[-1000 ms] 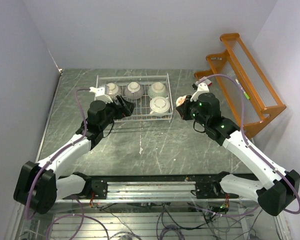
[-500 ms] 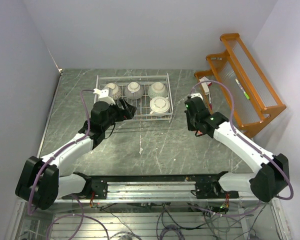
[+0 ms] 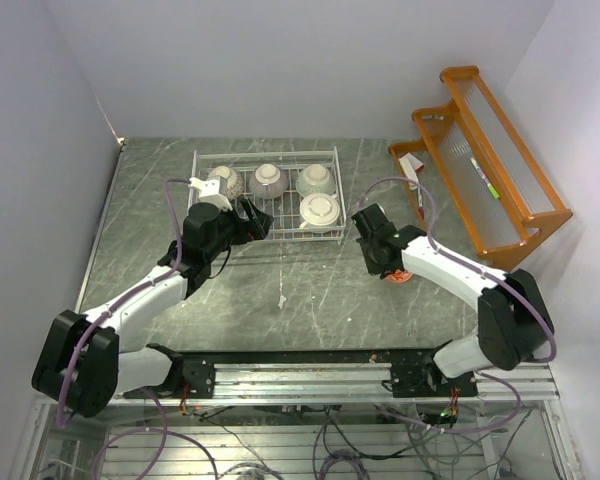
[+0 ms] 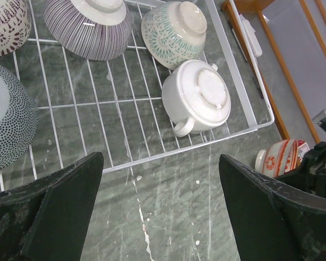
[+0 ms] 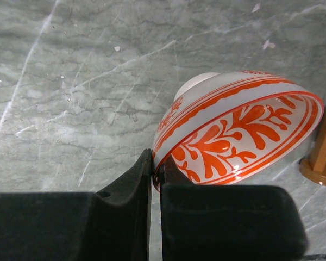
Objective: Unload the bowls from the dish rack
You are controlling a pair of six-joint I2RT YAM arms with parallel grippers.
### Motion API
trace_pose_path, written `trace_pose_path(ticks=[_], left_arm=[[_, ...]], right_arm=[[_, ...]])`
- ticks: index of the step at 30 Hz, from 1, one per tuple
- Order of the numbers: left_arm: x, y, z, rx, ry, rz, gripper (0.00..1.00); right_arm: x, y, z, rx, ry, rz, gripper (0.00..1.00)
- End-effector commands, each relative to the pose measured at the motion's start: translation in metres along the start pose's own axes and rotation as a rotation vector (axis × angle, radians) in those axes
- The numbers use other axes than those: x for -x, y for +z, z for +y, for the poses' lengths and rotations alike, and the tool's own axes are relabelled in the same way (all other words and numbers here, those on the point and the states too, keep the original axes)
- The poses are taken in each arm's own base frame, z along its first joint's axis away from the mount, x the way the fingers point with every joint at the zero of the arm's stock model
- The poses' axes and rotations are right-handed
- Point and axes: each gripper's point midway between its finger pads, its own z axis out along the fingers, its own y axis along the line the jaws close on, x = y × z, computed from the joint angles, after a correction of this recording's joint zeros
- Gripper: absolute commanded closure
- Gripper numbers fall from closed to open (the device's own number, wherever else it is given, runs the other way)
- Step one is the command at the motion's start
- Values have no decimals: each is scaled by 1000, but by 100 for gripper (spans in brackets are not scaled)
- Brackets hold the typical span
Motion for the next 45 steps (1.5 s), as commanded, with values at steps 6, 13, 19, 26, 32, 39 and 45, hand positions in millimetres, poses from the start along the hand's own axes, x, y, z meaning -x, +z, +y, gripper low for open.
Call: trace_pose_path(ticks=[6, 13, 19, 26, 32, 39, 45], left_arm=[[2, 1, -4, -19, 31, -1, 3], [-1, 4, -3, -18, 34, 7, 2], [-5, 6, -2, -18, 34, 20, 2], [-2, 6, 1, 0, 46, 8, 2], [11, 8, 11, 71, 73, -46, 2], [53, 28, 18, 199, 132, -129, 4], [84, 73, 14, 258, 206, -135, 6]], right_arm=[[-1, 24, 7, 1, -32, 37, 100], [7, 20, 0, -38, -14, -3, 69], [21, 13, -7, -65, 26, -72, 65], [50, -21, -11, -18, 105, -235, 60], [79, -65, -20, 34, 204, -446, 50], [98, -98, -6, 196, 260, -634, 42], [97, -93, 1, 221, 252, -617, 42]])
